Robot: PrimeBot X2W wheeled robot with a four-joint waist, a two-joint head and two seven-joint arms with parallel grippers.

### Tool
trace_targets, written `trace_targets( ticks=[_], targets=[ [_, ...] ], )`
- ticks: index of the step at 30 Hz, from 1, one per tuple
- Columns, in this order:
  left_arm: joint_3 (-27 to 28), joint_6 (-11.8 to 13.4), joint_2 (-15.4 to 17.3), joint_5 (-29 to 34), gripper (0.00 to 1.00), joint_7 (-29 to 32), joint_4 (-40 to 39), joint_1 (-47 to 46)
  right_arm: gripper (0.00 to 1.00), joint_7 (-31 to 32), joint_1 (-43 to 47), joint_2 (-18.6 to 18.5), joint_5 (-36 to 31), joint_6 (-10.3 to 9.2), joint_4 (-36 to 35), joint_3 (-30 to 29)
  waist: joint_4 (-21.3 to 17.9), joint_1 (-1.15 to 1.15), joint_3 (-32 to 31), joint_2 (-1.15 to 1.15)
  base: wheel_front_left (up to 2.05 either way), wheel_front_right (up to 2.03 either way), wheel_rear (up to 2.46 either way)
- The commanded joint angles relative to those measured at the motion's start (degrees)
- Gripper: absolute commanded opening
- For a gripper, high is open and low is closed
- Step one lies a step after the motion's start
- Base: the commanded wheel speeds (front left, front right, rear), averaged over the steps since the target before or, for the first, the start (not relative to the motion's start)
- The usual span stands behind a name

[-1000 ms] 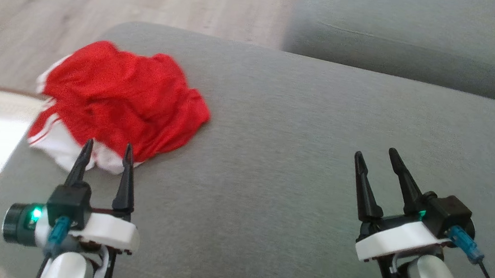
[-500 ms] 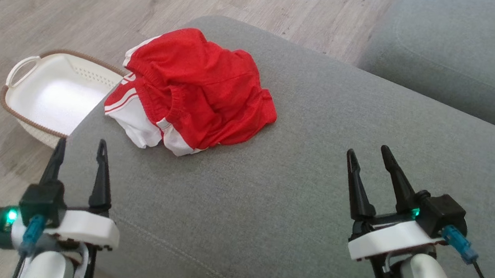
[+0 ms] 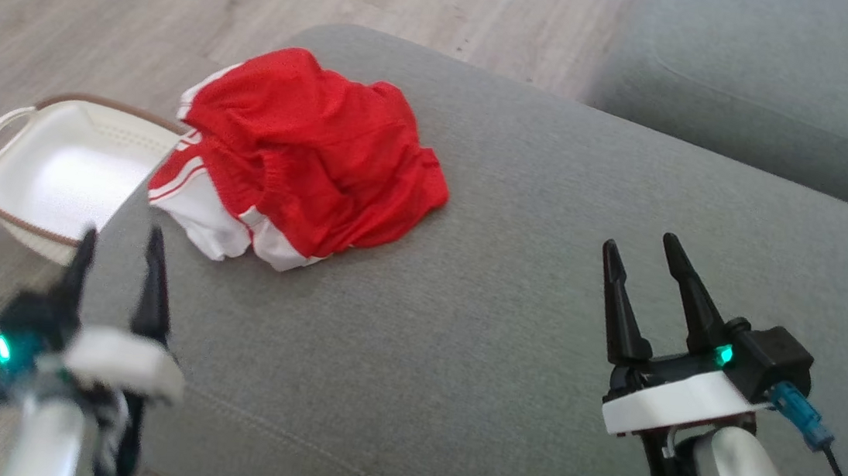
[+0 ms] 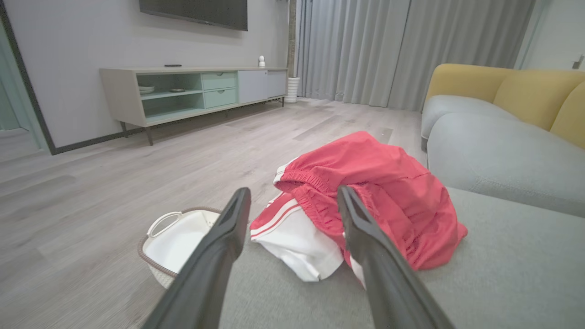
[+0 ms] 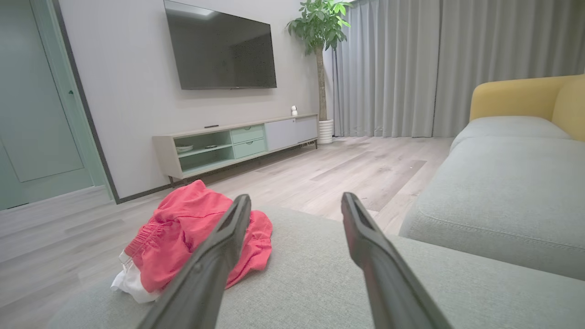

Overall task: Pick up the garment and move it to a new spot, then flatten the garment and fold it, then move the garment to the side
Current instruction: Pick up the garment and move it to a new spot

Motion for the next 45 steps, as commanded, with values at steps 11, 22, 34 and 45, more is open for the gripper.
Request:
trace_targets(
  ticks=[11,22,34,45],
  targets=[
    [4.74,-6.89,8.66,-7.36,1.0,15.67,6.44,-25.76,1.0,-0.63,-4.13,-0.13,-1.14,0.44,-3.91,1.11,-7.77,0.0,5.12,0.0,0.0,0.0,0.0],
    [4.19,-9.97,14.9,-16.45,1.0,30.62,29.94,-42.64,1.0,-0.63,-8.8,-2.2,-0.27,0.44,-4.72,3.31,-19.81,0.0,12.8,0.0,0.0,0.0,0.0],
    [2.88,-9.96,19.19,-18.9,0.0,43.62,47.56,-44.82,1.0,-0.63,-9.92,-2.86,0.56,0.44,-4.96,2.64,-25.65,0.0,14.86,0.0,0.0,0.0,0.0],
    [-2.23,-10.19,20.58,-18.39,0.0,37.53,45.6,-45.72,1.0,-0.63,-8.41,-2.07,0.72,0.44,-4.14,2.29,-23.77,0.0,9.65,0.0,0.0,0.0,0.0]
  ],
)
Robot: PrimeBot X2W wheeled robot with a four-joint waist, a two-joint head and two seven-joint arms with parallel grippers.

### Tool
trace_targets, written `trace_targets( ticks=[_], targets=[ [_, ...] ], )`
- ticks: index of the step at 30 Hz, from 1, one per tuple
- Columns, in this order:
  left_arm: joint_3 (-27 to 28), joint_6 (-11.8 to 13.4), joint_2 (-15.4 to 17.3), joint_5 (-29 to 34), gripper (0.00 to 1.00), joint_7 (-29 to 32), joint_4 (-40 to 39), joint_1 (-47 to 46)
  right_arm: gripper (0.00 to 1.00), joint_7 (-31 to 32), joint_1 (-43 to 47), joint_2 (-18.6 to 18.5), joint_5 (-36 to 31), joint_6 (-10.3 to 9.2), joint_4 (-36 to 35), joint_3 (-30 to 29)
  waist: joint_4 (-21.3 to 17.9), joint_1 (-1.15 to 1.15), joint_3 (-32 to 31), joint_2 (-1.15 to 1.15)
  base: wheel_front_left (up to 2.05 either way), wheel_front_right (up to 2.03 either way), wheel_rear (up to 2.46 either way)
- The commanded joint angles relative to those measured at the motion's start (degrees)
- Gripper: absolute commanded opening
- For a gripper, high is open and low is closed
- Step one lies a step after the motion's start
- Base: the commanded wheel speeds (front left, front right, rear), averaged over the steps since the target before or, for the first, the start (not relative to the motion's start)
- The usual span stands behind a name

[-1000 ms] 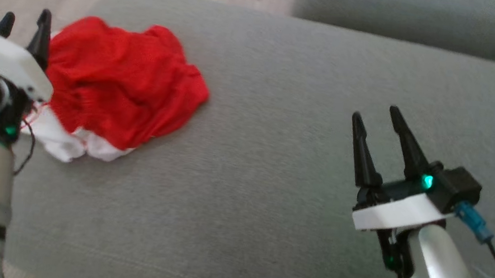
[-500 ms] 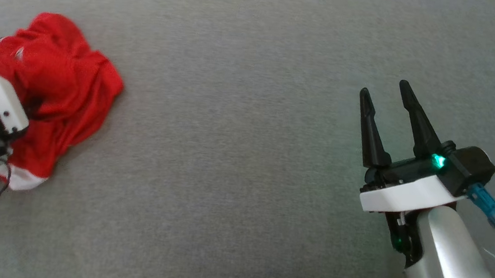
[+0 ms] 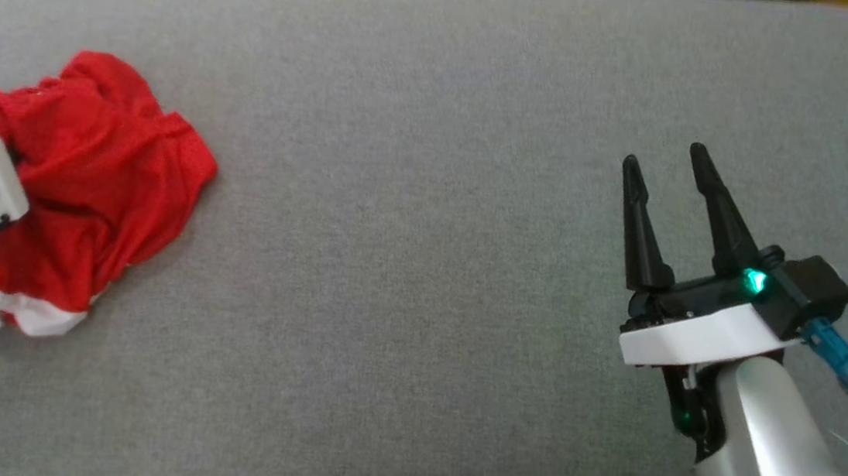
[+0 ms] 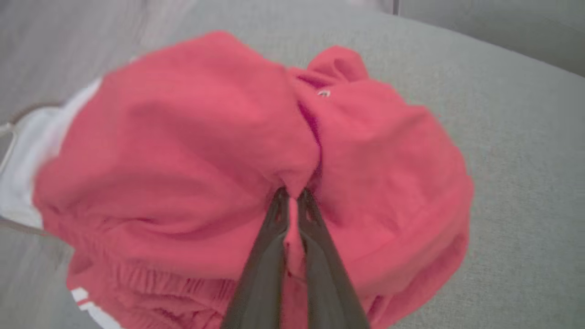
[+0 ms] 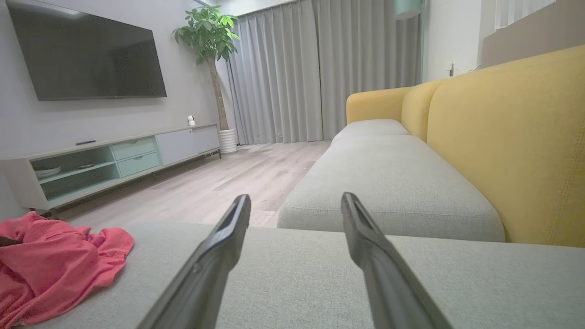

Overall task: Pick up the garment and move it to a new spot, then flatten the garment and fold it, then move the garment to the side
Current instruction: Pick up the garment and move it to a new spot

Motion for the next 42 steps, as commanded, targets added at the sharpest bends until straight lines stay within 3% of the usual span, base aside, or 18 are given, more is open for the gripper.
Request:
trace_targets(
  ticks=[1,14,25,28,33,38,39,40,42],
  targets=[
    [0.5,-0.33,3.84,0.22,0.0,-0.74,-2.64,-3.76,1.0,-0.62,0.01,0.79,0.59,0.44,-1.4,1.23,0.73,0.0,-1.69,0.0,0.0,0.0,0.0],
    [-13.1,-0.34,3.99,-3.9,0.0,-3.73,-19.71,-9.74,1.0,-0.62,4.29,2.24,1.03,0.44,-0.2,0.63,-0.55,0.0,-10.66,0.0,0.0,0.0,0.0],
    [-18.73,-0.35,-2.5,-10.67,0.0,-6.49,-38.13,-8.75,1.0,-0.62,4.9,2.62,0.88,0.44,-1.11,-0.25,-6.65,0.0,-10.87,0.0,0.0,0.0,0.0],
    [-20.85,0.16,-3.58,-8.64,0.0,-9.77,-40.95,-4.85,1.0,-0.62,4.74,2.64,0.96,0.44,-1.59,0.17,-8.59,0.0,-10.37,0.0,0.0,0.0,0.0],
    [-25.6,1.4,-6.96,-4.56,0.0,-19.07,-39.57,4.93,1.0,-0.62,4.2,2.68,1.49,0.44,-1.98,1.2,-11.18,0.0,-9.31,0.0,0.0,0.0,0.0],
    [-29.6,1.36,-11.69,-2.77,0.0,-29.06,-27.93,12.82,1.0,-0.62,3.64,2.42,1.99,0.44,-2.01,1.56,-12.25,0.0,-8.45,0.0,0.0,0.0,0.0],
    [-30.71,1.25,-12.29,-2.1,0.59,-30.06,-25.06,13.62,1.0,-0.62,3.51,2.32,2.08,0.44,-1.96,1.64,-12.35,0.0,-8.36,0.0,0.0,0.0,0.0],
    [-31.3,1.2,-12.91,-1.75,1.0,-31.23,-22.56,14.15,1.0,-0.62,3.38,2.23,2.15,0.44,-1.94,1.7,-12.43,0.0,-8.32,0.0,0.0,0.0,0.0],
    [-31.67,1.04,-14.26,-1.92,1.0,-33.58,-19.09,14.61,1.0,-0.62,3.35,2.08,2.23,0.44,-2.14,1.52,-12.23,0.0,-8.27,0.0,0.0,0.0,0.0]
  ],
)
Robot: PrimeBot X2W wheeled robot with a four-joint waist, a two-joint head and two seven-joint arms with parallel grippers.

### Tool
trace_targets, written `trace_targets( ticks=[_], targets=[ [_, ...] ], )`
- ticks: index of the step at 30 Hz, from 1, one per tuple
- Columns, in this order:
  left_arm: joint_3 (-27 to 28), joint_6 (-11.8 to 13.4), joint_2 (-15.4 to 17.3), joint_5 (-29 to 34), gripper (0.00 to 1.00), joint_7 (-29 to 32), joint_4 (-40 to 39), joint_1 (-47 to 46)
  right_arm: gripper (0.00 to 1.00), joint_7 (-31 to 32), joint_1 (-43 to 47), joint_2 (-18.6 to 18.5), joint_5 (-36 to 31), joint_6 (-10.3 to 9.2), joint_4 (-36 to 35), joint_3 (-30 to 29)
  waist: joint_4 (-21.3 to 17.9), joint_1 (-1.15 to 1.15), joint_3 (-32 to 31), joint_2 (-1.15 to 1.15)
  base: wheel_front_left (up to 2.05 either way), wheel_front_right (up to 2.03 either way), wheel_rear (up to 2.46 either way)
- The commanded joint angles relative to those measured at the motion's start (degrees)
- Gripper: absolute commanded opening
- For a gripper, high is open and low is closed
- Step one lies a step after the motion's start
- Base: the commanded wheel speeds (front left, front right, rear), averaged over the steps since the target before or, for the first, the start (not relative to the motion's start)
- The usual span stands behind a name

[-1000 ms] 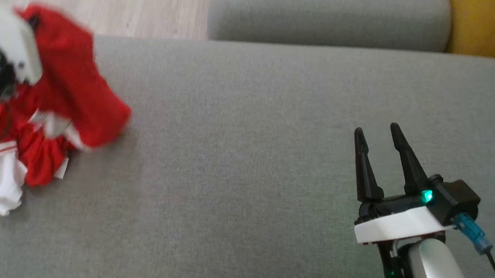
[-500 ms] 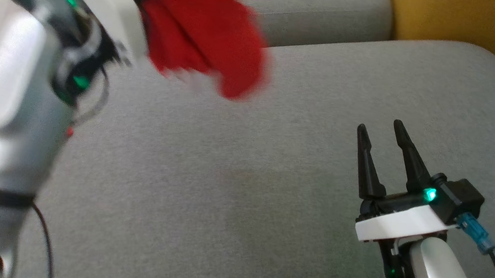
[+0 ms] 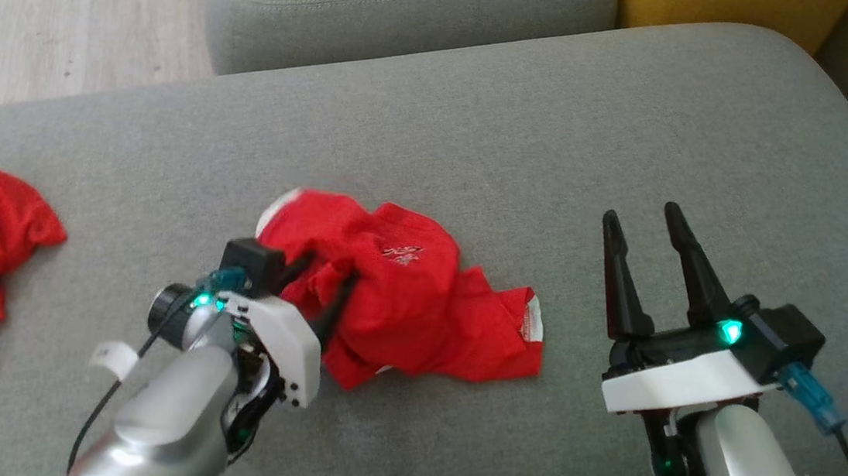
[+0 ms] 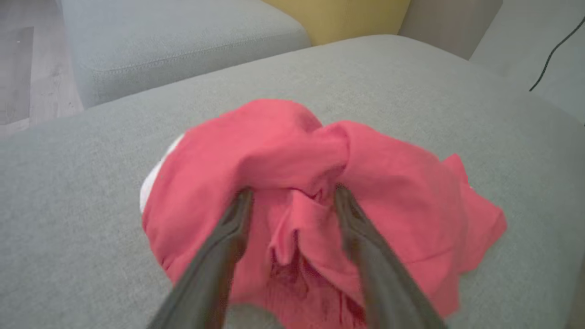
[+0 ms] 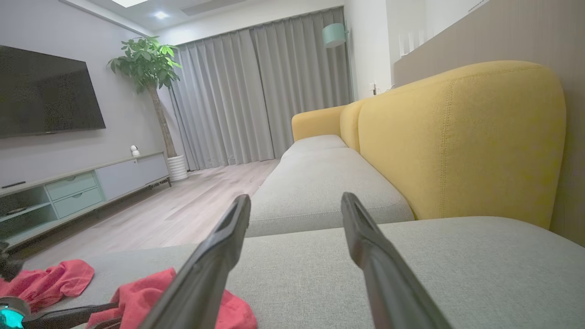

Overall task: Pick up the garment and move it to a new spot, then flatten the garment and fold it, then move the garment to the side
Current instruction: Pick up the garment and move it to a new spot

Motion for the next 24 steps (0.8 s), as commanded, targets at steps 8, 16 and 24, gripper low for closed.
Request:
trace_targets(
  ticks=[8,16,24],
  targets=[
    [5.22,0.17,1.91,0.06,1.0,-6.81,-1.87,-6.79,1.0,-0.62,-1.41,-0.34,0.99,0.44,-2.9,0.26,3.06,0.0,-0.88,0.0,0.0,0.0,0.0],
    [16.56,7.14,9.0,1.16,1.0,-7.32,-22.27,0.06,1.0,-0.62,-0.08,-0.41,2.02,0.44,-3.78,-0.88,5.7,0.0,-1.64,0.0,0.0,0.0,0.0],
    [25.71,15.75,5.21,7.9,1.0,-7.34,-41.55,20.6,1.0,-0.62,2.6,-0.93,2.8,0.44,-4.34,-2.84,7.78,0.0,-1.13,0.0,0.0,0.0,0.0]
  ],
)
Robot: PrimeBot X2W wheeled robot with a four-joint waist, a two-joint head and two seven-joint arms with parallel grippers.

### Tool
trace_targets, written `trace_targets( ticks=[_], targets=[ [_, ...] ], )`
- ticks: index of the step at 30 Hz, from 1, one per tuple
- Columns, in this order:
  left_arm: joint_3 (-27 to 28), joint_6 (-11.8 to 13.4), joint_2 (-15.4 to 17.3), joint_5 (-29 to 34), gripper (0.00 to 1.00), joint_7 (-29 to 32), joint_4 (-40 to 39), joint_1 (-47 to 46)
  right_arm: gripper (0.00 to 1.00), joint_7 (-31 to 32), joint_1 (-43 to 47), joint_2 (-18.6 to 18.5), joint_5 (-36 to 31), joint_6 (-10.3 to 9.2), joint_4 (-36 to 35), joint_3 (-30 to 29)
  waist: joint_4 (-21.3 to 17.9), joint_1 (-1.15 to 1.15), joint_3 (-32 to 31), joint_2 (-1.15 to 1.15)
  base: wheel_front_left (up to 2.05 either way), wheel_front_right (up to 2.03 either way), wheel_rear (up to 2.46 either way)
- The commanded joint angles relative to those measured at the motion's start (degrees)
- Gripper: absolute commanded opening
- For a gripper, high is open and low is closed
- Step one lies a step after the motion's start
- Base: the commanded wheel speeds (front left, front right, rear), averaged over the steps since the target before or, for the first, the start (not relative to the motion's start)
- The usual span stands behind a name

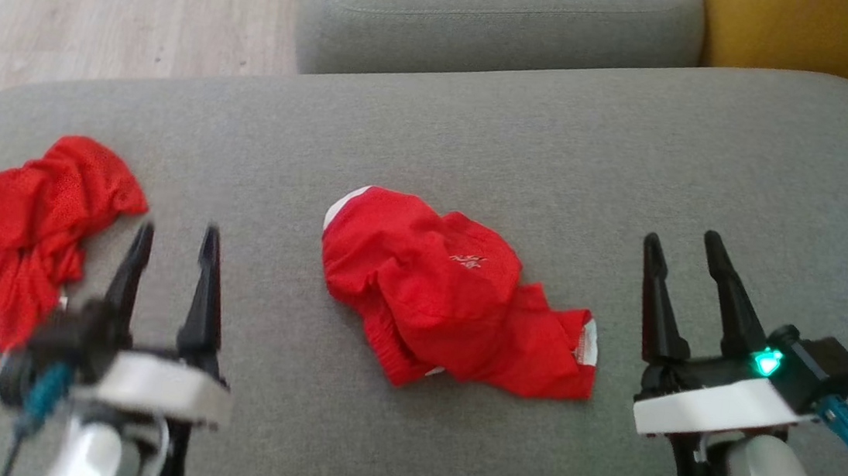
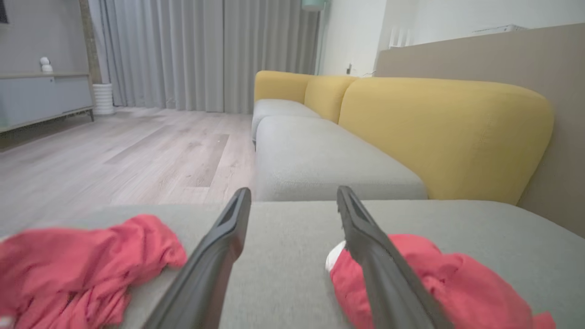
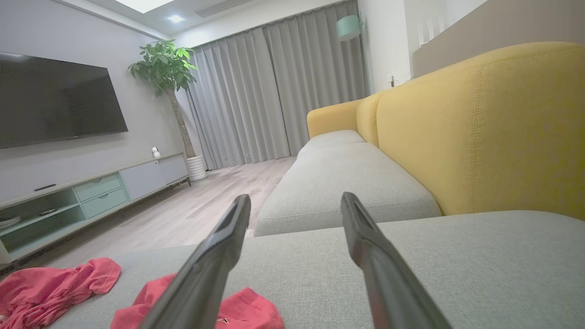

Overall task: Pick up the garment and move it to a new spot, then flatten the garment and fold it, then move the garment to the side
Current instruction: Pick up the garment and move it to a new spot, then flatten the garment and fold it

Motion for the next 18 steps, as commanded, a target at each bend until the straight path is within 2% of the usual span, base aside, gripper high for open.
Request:
trace_targets(
  ticks=[1,4,7,18],
  targets=[
    [3.56,0.7,-0.32,1.39,1.0,-0.28,-3.33,-1.29,1.0,-0.62,-1.12,-0.41,0.53,0.44,-2.32,0.64,0.39,0.0,0.12,0.0,0.0,0.0,0.0],
    [5.38,0.77,-3.31,3.46,1.0,-0.28,-5.28,3.32,1.0,-0.62,-0.11,-0.56,0.57,0.44,-2.43,0.24,0.95,0.0,0.25,0.0,0.0,0.0,0.0],
    [6.68,-0.97,-5.52,6.08,1.0,-0.29,-4.99,5.48,1.0,-0.62,0.41,-1.03,0.54,0.44,-2.2,0.33,1.45,0.0,0.32,0.0,0.0,0.0,0.0],
    [10.73,-4.64,-8.35,9.55,1.0,-0.29,-2.55,5.34,1.0,-0.62,-0.06,-1.38,0.18,0.44,-1.31,0.33,0.79,0.0,0.32,0.0,0.0,0.0,0.0]
  ],
)
